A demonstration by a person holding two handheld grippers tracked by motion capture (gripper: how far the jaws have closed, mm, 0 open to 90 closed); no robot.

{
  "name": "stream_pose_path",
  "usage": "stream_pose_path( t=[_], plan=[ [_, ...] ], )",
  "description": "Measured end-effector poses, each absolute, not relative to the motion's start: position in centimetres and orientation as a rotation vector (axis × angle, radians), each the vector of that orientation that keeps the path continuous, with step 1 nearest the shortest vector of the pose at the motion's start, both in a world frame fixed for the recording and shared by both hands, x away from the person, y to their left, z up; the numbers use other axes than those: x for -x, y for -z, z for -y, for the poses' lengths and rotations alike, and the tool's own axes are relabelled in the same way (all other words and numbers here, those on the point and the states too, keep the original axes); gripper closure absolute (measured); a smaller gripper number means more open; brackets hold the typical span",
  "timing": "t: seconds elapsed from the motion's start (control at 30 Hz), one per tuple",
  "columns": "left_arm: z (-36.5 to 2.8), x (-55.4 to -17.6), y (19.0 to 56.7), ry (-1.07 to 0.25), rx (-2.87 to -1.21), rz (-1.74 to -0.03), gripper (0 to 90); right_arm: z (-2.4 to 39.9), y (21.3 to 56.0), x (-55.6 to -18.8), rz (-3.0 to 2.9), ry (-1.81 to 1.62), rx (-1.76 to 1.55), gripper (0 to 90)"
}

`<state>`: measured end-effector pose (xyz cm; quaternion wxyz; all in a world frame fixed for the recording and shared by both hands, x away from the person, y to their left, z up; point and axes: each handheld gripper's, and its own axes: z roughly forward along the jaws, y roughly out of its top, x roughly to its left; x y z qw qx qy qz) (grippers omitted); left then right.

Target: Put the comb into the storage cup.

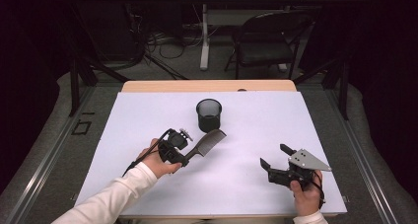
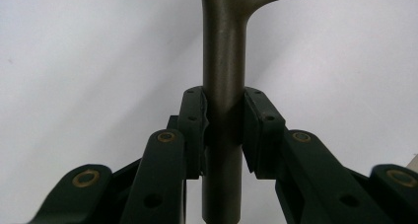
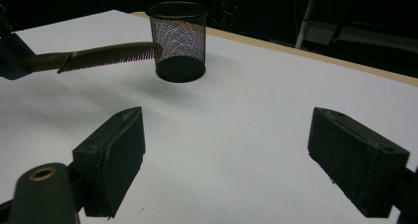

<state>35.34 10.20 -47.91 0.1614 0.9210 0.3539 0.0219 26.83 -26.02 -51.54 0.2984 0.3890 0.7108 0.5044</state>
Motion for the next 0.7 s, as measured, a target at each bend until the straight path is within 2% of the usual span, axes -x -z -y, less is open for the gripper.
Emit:
stream_pose_path(
  t=[0.7],
  plan=[
    [-11.1,-35.6,45.4,-0.188,-2.505,-0.984,72.7,26.0,51.6,-26.8,-1.892,-1.338,-1.037,14.4]
  ],
)
